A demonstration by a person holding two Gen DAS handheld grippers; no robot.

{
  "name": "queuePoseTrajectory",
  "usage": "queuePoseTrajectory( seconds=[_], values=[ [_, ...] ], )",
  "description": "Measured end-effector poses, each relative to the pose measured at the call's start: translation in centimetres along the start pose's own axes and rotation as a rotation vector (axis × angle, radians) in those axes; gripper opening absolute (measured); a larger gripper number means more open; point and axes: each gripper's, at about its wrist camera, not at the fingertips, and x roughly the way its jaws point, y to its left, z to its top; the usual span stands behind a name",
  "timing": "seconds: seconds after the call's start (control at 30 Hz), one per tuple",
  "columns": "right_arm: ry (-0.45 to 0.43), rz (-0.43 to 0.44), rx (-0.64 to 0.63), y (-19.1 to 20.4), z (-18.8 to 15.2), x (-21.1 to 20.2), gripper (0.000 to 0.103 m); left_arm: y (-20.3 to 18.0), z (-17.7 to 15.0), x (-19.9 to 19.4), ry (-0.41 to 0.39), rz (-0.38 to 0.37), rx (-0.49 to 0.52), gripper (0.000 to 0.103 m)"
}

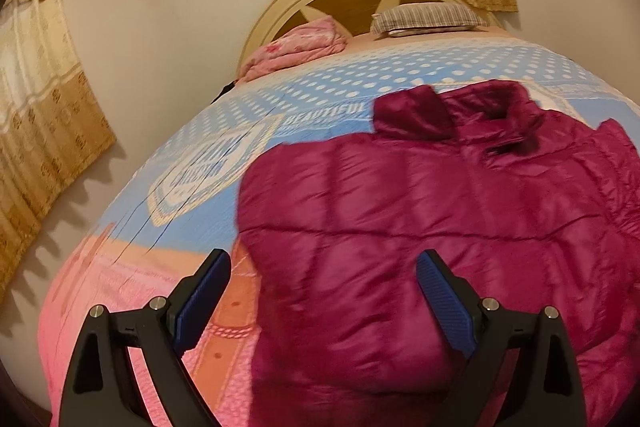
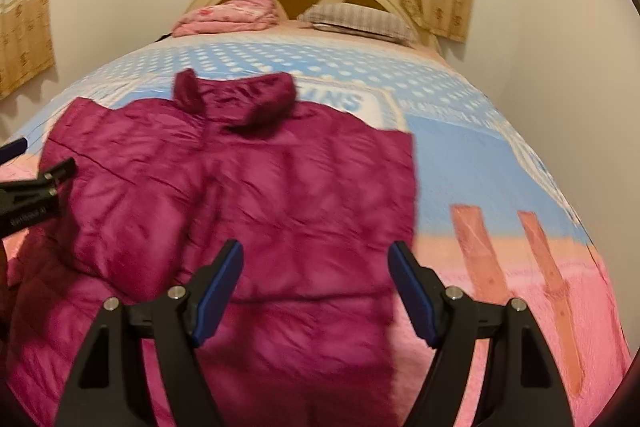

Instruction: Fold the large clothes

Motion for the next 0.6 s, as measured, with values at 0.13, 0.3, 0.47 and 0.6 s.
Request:
queuePoseTrajectory(
  seconds=[0.13,0.3,0.47,0.6],
  values=[
    [0.008,0.051,0.007,2.3,1.1,0.9,0.077,2.1,-0.8,0.4,0.008,0.044,-0.032,0.094],
    [0.048,0.134,0.054,4.1,1.3,2.5,0.077,4.6,-2.4,1.2,0.039,0.066,-0.103,0.094],
    [0.107,0.197,0.051,5.7,1.0,4.3,0.043,5.4,-3.3,1.9,0.068,0.063,-0.120,0.094],
    [0.110,0.228,0.035,6.2,0.7,4.1,0.012,6.5,-3.3,1.5,0.073,0.079,-0.148,0.094]
  ],
)
